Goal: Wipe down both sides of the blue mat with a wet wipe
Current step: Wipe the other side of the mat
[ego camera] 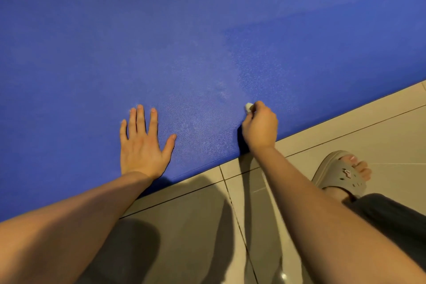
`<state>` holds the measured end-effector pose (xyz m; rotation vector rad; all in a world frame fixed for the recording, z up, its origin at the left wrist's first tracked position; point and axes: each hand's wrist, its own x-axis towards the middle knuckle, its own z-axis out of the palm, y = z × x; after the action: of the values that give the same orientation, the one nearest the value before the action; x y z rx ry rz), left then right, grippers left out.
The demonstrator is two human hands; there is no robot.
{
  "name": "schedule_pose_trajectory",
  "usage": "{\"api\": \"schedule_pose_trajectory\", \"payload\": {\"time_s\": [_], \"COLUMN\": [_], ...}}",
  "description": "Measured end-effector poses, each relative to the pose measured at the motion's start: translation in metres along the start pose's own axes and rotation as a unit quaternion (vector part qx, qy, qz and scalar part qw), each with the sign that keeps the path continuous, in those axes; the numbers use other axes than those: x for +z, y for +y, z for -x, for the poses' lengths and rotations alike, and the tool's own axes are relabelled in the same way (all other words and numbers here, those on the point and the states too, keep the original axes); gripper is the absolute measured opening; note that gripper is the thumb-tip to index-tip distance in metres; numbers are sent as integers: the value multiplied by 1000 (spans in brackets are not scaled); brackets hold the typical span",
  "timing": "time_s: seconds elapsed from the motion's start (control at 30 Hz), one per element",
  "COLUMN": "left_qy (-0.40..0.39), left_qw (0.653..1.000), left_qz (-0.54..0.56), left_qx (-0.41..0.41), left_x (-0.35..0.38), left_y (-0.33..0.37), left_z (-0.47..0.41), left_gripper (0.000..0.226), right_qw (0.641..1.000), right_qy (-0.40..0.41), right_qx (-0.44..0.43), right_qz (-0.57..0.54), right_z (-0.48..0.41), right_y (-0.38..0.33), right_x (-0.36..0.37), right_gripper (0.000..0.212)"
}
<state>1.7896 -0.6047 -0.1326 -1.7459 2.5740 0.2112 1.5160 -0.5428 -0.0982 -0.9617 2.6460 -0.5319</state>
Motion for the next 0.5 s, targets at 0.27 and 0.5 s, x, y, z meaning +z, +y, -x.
{"api": "schedule_pose_trajectory", "payload": {"time_s": [0.27,0.5], "left_qy": [-1,0], "left_qw": [1000,1000], "left_qz": [-3,0], "left_qx": [-1,1], "left_x": [-1,-1], "left_y": [0,-1], "left_z": [0,1], "left_gripper": [84,83], "right_qw": [963,995], "right_qy": [-135,-8], "right_qx": [-231,-85], "right_qz": [-21,48], "right_z": [80,-14], "right_y": [-38,17], "right_x": [34,-9], "right_gripper": [20,27]}}
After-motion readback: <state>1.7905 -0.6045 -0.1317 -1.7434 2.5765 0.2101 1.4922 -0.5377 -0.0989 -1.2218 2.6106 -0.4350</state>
